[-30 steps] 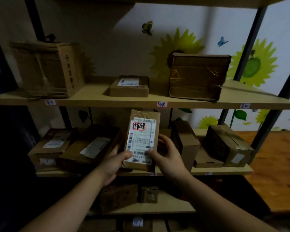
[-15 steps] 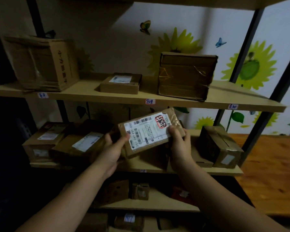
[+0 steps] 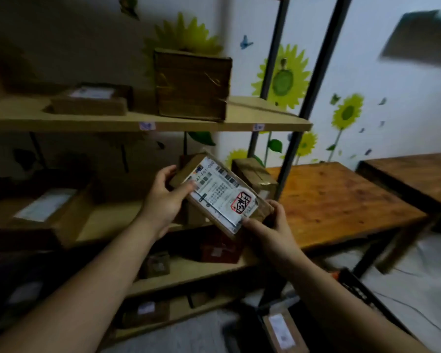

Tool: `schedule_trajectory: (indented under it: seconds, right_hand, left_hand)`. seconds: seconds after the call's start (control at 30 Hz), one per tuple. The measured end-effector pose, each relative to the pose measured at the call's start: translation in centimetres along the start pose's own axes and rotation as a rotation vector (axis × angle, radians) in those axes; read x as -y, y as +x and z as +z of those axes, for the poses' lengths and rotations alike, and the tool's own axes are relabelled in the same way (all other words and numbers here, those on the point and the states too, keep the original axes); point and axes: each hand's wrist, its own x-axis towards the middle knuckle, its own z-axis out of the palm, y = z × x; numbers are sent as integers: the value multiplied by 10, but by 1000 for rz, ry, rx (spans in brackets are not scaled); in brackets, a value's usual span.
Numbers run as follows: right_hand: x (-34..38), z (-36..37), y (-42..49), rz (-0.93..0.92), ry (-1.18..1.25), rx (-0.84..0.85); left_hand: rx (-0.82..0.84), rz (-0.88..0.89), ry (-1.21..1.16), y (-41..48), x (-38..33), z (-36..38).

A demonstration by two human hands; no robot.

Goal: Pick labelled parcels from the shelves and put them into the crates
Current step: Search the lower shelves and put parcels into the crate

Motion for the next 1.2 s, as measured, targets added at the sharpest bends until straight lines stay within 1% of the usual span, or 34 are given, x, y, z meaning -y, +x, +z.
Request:
schedule_trajectory:
  seconds: [0.1,0.2,0.33,0.43,0.5,0.63,0.73,0.87,0.97,1.03,1.13,1.2]
  right_hand:
    - [-8,-36,-30,19,-119,-136]
    - [-9,-77,-54,5,-147,-207]
    - [-7,-148,-79,-13,-137,-236]
    - [-8,-211,-95,-12,-163,-237]
    - [-7,-255,-105,-1,-203,-217]
    - [-9,-341,-112,31,-368,-167]
    - [-17,-382,-108,52,-530,-123]
    - [-29,-407,-93,68,-708,-70]
    - [-48,-418,-75,60,-707,-43]
    - [-62,-428,-60,77,-716,14]
    - [-86,-445,-38,146,-881,131]
    - [-103,-455,-25,153,-944,171]
  left_hand:
    - [58,-17,-52,-40,20,66]
    - [230,-66,38,-84,42,124]
    - [349,-55,116,-117,62,183]
    - [403,-35,160,-137,73,234]
    - [416,-11,188,-152,81,271]
    - [370,-57,219,-182,99,335]
    - [338,-69,284,-195,119,366]
    - [306,-106,319,-193,150,394]
    - [320,-163,323,-175,184,410]
    - [337,-228,326,-162,205,422]
    - [335,-336,272,-148,232,444]
    - [313,-381,261,-141,248,457]
